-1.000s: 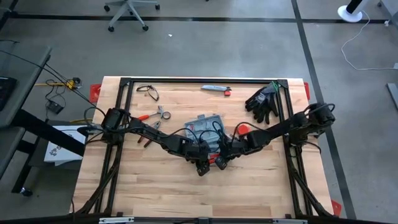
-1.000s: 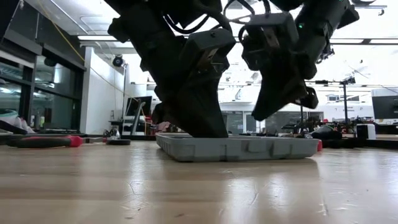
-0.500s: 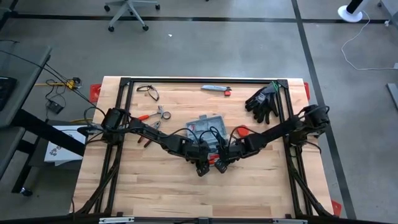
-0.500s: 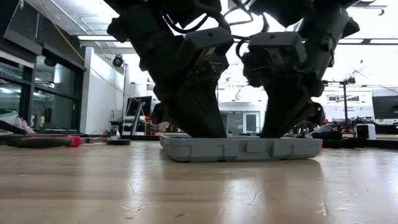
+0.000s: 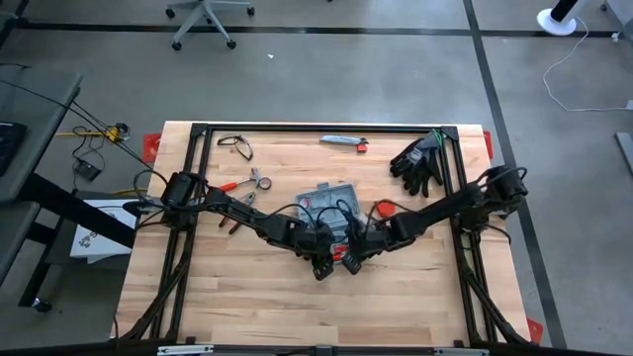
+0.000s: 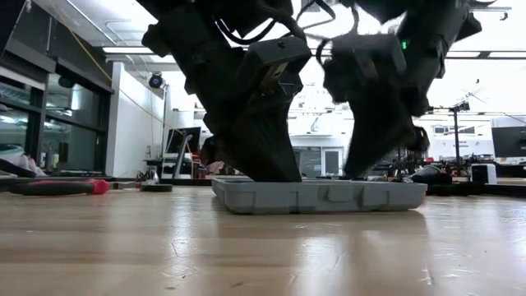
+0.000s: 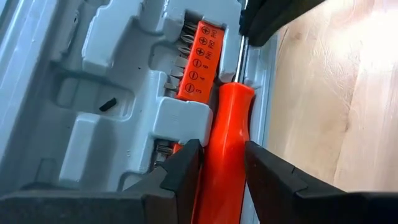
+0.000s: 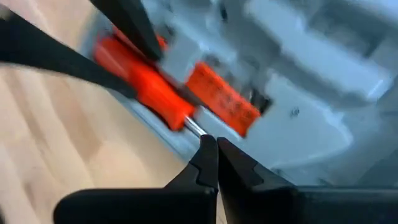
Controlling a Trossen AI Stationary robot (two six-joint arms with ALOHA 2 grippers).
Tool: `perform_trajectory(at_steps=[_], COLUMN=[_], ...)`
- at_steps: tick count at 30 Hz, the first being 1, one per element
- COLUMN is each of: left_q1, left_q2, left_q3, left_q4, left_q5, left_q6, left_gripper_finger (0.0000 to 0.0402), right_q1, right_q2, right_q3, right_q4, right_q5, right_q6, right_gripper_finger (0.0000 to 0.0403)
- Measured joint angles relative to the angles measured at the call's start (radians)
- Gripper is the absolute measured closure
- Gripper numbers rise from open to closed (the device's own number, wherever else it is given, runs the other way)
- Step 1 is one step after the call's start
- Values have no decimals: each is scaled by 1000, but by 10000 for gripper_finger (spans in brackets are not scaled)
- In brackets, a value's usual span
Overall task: Prefit tool cases
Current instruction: Put the orange nut driver into the gray prefit tool case
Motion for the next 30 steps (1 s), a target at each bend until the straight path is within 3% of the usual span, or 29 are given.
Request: perform_trajectory(at_steps=[6,15,30], left_q1=[-1,0,23], left_q2=[0,0,-55], left_q3=[0,0,9], left_q4=[-2,5,-12], left_q5=[4,4,16], left_q6=[0,1,77], left_gripper_finger=[282,282,282], right_q1=[1,0,-1], right_q2=[63,-27,-1], right_q3=[5,0,1], right_q4=[16,-7,-59], right_q5=[-58,-2,-9], right_q6=[-1,-5,-32], right_gripper_finger=[403,403,403])
